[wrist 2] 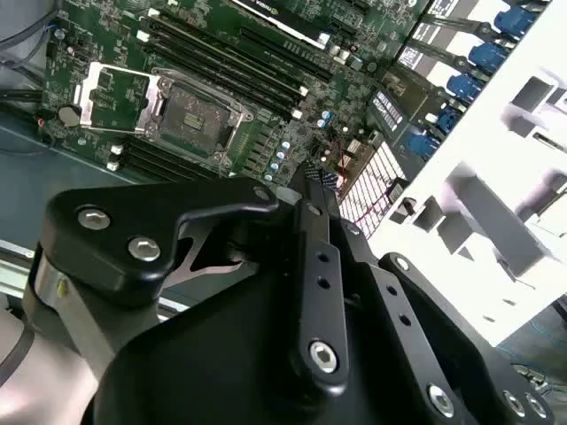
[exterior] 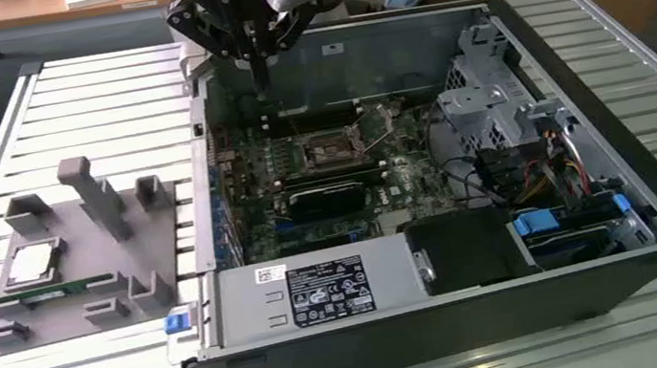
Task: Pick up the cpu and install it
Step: 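Reach for the cpu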
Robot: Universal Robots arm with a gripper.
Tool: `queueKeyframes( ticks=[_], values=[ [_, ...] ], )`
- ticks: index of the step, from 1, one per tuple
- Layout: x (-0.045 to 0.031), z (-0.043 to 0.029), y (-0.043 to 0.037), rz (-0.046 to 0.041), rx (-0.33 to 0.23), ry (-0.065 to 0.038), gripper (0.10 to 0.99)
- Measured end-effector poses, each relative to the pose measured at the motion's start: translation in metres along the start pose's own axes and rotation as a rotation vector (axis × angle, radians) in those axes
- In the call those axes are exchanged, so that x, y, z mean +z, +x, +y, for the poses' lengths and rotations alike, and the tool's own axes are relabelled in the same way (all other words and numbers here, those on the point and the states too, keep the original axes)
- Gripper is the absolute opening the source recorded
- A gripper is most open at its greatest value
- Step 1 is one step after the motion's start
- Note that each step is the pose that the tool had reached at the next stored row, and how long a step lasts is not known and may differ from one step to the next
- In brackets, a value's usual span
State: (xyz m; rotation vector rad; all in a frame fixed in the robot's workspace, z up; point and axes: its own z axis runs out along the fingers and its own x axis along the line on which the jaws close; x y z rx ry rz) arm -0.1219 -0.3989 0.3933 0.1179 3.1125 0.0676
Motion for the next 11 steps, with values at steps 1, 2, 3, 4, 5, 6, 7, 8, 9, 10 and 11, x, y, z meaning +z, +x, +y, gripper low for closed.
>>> queueKeyframes(
  ticks=[1, 2, 3, 4, 5, 6, 7, 8, 9, 10, 11],
  values=[
    [0.0, 0.0, 0.0, 0.0001, 0.0, 0.0, 0.106],
    [0.0, 0.0, 0.0, 0.0, 0.0, 0.0, 0.106],
    [0.0, 0.0, 0.0, 0.0, 0.0, 0.0, 0.106],
    [0.0, 0.0, 0.0001, 0.0, 0.0, 0.0, 0.106],
    [0.0, 0.0, 0.0003, 0.0, 0.0, 0.0, 0.106],
    [0.0, 0.0, 0.0005, -0.0001, 0.0, 0.0, 0.106],
    [0.0, -0.0001, 0.0009, 0.0, 0.0, 0.0, 0.106],
    [0.0, -0.0001, 0.0014, -0.0001, 0.0, 0.0, 0.106],
    [0.0, -0.0001, 0.0015, -0.0001, 0.0, 0.0, 0.106],
    [0.0, -0.0001, 0.0018, 0.0, 0.0, 0.0, 0.106],
    [-0.0001, -0.0002, 0.0022, 0.0, 0.0, 0.0, 0.106]
  ],
)
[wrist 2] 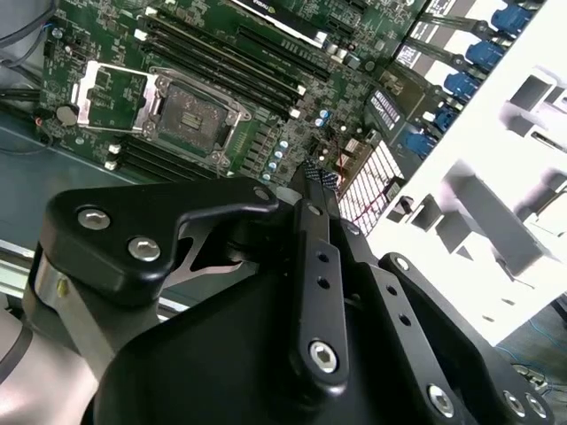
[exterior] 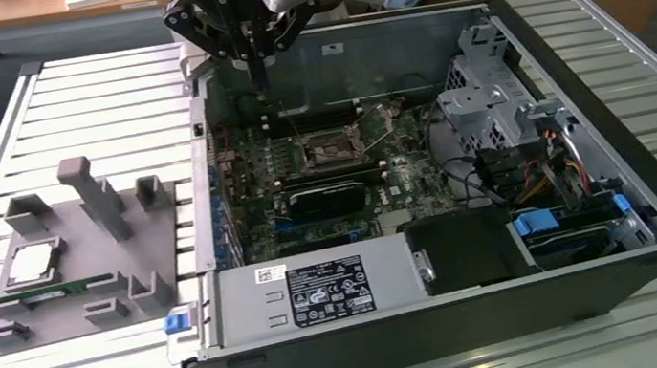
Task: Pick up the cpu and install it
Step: 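Reach for the cpu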
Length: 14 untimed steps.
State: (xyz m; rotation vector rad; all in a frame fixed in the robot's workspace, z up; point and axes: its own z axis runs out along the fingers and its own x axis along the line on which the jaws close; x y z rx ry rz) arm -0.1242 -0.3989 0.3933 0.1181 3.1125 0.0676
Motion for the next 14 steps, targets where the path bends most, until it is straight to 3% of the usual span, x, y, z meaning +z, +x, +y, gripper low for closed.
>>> queueKeyframes(
  ticks=[14],
  values=[
    [-0.0001, -0.0003, 0.004, 0.0, 0.0, 0.0, 0.106]
  ],
)
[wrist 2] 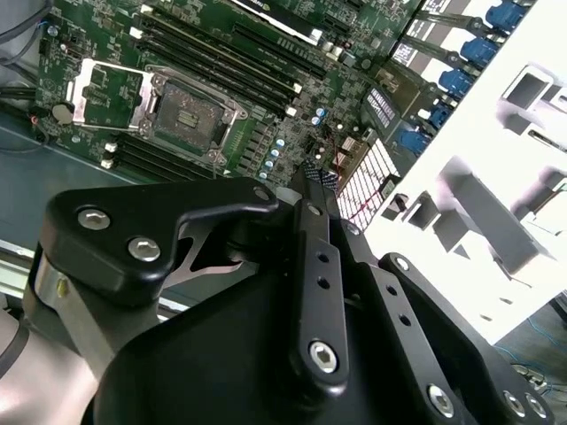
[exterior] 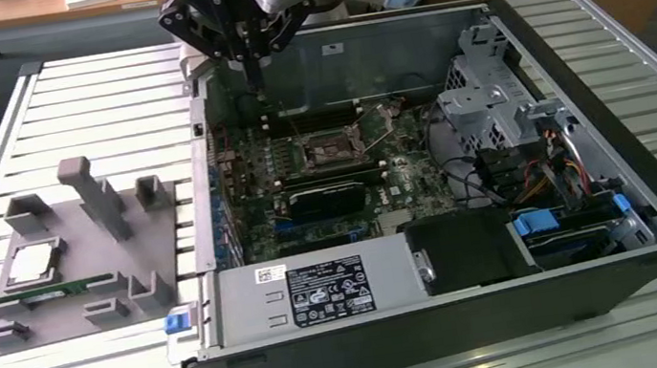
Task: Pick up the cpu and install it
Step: 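Reach for the cpu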
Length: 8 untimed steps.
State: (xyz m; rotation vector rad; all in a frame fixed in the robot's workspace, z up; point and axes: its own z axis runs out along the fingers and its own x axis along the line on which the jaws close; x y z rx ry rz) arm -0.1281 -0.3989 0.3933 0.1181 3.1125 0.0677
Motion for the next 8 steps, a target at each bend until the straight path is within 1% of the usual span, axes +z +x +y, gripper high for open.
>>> queueKeyframes(
  ticks=[8],
  values=[
    [-0.0001, -0.0003, 0.0034, 0.0, 0.0, 0.0, 0.106]
  ],
)
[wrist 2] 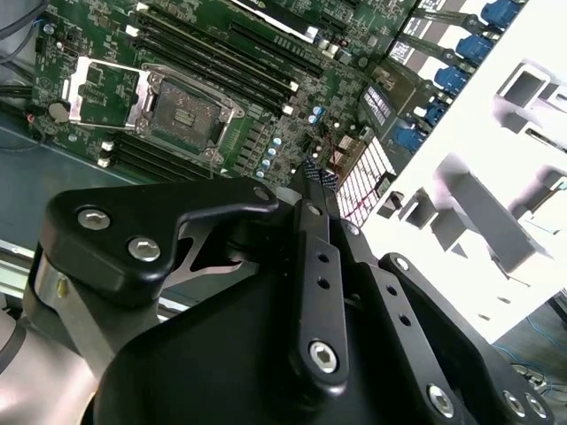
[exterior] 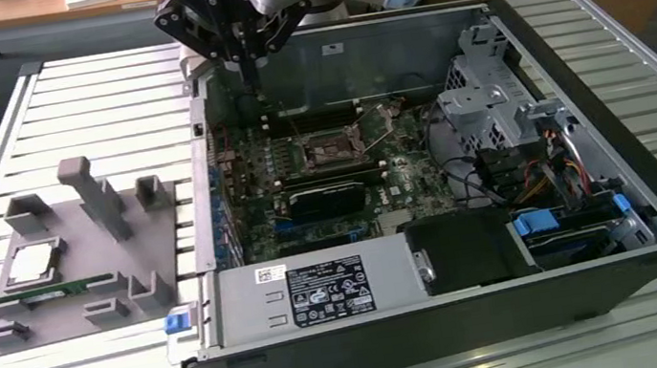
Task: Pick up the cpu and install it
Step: 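Reach for the cpu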
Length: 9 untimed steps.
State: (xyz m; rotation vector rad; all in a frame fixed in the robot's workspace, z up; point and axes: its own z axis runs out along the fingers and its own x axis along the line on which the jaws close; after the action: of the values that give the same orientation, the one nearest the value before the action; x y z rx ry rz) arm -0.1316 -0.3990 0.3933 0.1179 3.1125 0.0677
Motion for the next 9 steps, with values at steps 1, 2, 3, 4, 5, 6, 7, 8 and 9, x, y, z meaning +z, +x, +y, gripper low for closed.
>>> queueKeyframes(
  ticks=[1, 2, 3, 4, 5, 6, 7, 8, 9],
  values=[
    [0.0, 0.0, 0.0006, 0.0, 0.0, 0.0, 0.106],
    [0.0, 0.0, 0.0009, 0.0, 0.0, 0.0, 0.106],
    [0.0, -0.0001, 0.0012, 0.0, 0.0, 0.0, 0.106],
    [0.0, -0.0001, 0.0017, 0.0, 0.0, 0.0, 0.106],
    [0.0, -0.0001, 0.0021, 0.0, 0.0, 0.0, 0.106],
    [0.0, -0.0002, 0.0025, 0.0, 0.0, 0.0, 0.106],
    [0.0, -0.0002, 0.003, 0.0, 0.0, 0.0, 0.106],
    [-0.0001, -0.0002, 0.0034, 0.0, 0.0, 0.0, 0.106],
    [0.0, -0.0003, 0.0038, 0.0, 0.0, 0.0, 0.106]
  ],
)
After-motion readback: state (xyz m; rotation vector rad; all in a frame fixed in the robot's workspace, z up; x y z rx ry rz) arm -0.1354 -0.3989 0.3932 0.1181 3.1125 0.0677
